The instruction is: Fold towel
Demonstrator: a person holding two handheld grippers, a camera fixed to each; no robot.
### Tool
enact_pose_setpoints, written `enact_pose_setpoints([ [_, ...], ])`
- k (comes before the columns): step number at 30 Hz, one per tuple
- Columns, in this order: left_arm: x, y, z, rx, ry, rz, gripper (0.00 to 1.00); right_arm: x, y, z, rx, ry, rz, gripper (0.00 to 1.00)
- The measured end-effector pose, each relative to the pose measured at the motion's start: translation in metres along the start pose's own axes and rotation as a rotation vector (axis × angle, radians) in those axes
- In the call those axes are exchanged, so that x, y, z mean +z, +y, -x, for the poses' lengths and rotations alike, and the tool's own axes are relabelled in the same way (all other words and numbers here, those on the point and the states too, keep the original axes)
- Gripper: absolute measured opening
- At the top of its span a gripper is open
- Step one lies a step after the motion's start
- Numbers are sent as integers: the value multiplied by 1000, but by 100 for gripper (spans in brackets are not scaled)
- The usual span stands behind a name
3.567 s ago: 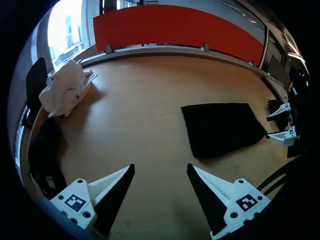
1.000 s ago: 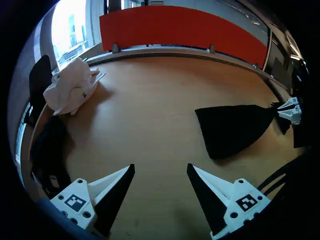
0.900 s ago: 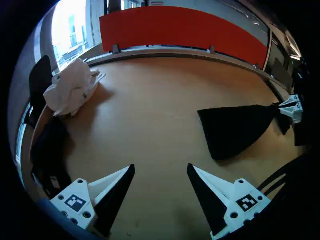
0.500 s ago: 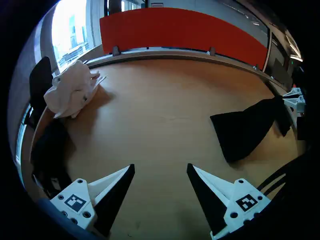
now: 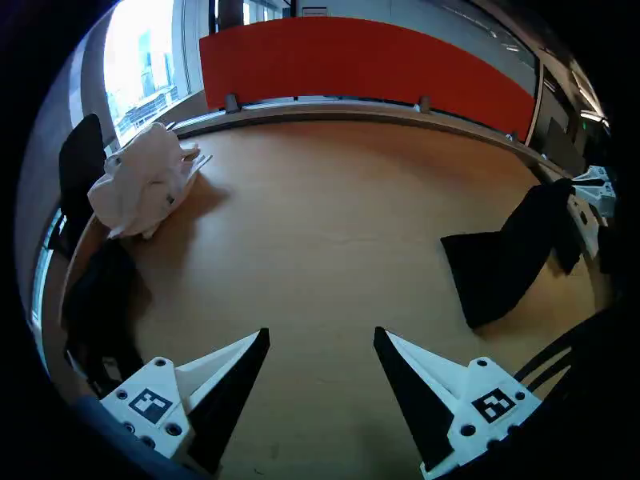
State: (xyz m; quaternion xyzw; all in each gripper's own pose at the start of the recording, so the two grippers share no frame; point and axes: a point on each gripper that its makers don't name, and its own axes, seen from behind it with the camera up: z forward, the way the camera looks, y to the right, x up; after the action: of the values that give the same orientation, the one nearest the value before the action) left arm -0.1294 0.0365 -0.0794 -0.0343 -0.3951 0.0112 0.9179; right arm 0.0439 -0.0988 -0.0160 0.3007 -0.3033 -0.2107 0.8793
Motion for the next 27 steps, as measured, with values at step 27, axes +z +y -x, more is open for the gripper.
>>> enact_pose_setpoints([
  [27, 0, 1, -7, 0, 8, 0, 97, 28, -51, 4, -41, -9, -119, 5],
])
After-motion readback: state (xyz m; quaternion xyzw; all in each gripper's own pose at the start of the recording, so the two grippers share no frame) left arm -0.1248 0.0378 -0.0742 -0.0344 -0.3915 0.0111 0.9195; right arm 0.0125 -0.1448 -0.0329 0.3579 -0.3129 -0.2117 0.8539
